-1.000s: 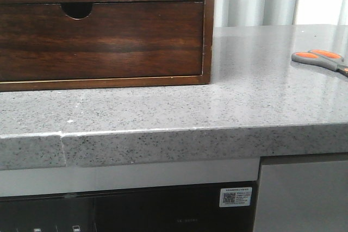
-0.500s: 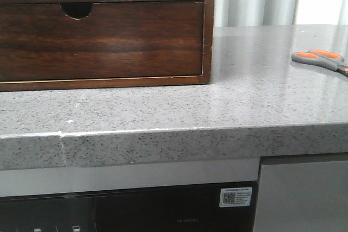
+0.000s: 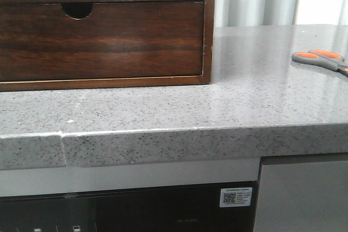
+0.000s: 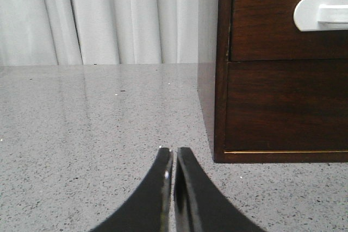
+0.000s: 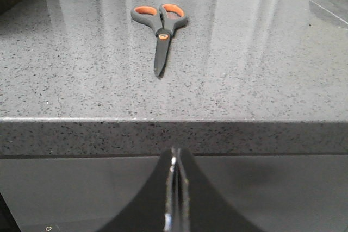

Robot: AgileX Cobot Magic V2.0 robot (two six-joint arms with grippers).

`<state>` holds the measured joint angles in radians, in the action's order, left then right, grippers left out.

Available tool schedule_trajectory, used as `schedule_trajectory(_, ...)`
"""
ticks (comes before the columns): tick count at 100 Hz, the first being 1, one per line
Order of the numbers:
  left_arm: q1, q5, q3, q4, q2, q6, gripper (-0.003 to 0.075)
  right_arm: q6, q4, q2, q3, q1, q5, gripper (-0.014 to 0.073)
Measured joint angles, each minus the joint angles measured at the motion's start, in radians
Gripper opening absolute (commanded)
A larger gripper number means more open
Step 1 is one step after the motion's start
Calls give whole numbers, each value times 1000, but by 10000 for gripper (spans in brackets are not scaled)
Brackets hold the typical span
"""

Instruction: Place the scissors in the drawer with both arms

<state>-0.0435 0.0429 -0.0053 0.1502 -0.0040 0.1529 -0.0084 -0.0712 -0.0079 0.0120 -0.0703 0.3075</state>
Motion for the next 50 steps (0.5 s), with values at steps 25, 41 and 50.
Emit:
schedule_trajectory(25, 0, 0, 0, 0, 0, 0, -19, 0, 0, 0, 0, 0, 0, -66)
schedule_trajectory(41, 0, 25, 0, 0, 0, 0, -19, 0, 0, 0, 0, 0, 0, -66)
schedule_trajectory(50, 0, 102, 0, 0, 0, 0, -19, 0, 0, 0, 0, 0, 0, -66)
